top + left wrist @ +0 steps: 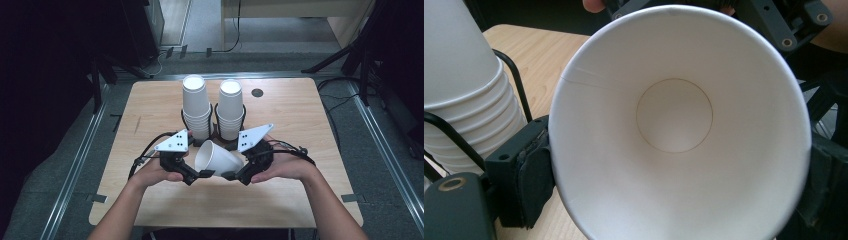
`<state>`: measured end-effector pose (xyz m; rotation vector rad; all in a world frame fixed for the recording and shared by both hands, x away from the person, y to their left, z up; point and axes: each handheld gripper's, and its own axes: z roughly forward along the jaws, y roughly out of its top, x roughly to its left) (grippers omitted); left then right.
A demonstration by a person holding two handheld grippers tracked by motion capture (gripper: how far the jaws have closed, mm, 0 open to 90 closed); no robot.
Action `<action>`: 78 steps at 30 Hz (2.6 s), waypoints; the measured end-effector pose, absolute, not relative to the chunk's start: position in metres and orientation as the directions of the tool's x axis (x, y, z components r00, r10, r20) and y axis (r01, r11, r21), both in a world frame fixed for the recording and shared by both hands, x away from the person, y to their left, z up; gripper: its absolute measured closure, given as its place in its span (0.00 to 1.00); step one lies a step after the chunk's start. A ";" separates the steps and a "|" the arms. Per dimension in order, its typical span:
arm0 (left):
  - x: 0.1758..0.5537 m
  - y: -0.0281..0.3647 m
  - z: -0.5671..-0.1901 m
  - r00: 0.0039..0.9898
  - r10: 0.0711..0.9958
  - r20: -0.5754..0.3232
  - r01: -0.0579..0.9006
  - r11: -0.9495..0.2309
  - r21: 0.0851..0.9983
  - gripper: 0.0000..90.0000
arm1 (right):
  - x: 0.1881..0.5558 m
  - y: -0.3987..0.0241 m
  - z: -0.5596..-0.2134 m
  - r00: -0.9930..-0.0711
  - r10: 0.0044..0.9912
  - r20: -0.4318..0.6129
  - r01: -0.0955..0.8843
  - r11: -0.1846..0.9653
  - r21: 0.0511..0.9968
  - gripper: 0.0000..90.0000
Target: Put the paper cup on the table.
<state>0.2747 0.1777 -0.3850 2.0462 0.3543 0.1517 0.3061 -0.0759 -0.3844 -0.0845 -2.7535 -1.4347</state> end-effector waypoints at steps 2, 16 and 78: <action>0.275 0.177 -0.386 0.949 0.312 -0.038 0.184 -0.454 0.872 0.09 | 0.307 -0.075 -0.385 -0.998 0.028 0.060 0.065 0.573 0.817 0.16; 0.274 0.171 -0.386 0.951 0.308 -0.020 0.175 -0.483 0.858 0.09 | 0.306 -0.069 -0.389 -0.996 0.039 0.083 0.090 0.613 0.785 0.21; 0.272 0.186 -0.373 0.928 0.372 -0.022 0.183 -0.401 0.898 0.08 | 0.307 -0.098 -0.398 -0.994 0.096 0.049 0.094 0.540 0.837 0.29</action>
